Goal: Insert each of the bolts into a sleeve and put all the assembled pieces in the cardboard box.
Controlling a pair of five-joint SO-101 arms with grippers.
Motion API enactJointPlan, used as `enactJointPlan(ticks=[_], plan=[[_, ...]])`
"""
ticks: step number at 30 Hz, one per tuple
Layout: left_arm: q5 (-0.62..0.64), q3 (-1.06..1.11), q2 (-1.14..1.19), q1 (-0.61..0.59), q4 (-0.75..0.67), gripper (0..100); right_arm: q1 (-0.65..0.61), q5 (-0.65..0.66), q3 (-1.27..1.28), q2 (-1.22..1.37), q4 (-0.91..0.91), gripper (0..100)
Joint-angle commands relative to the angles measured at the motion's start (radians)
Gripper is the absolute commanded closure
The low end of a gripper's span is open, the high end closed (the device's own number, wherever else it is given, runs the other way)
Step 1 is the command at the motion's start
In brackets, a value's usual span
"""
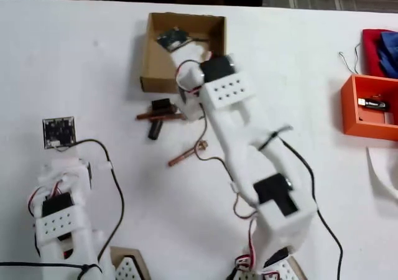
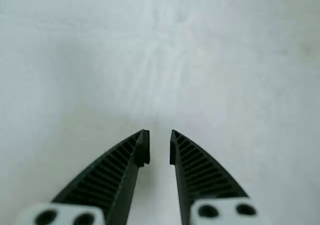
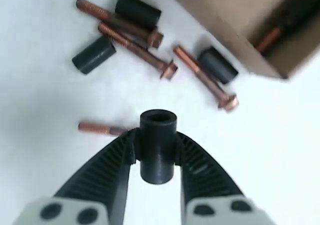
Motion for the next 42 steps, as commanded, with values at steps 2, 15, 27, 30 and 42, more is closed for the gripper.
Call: enactJointPlan(ticks=[2, 15, 27, 30, 42], plan=[[-0.012, -0.016, -0.003, 0.009, 0.002, 90, 0.051, -0.06, -0.046, -0.157, 0.131, 97.8], [-0.137, -0.694, 0.428, 0.328, 0.635, 90, 0.32, -0.063, 0.189, -0.604, -0.03, 97.8], [-0.193, -1.52, 1.157, 0.784, 1.033, 79, 0.67, -0.06, 1.148, -1.144, -0.518, 97.8], [-0.193, -1.65, 1.283, 0.836, 1.059, 74, 0.696, -0.06, 1.278, -1.245, -0.558, 97.8], [-0.203, -1.886, 1.567, 0.919, 1.045, 75, 0.785, -0.069, 1.476, -1.342, -0.677, 97.8]])
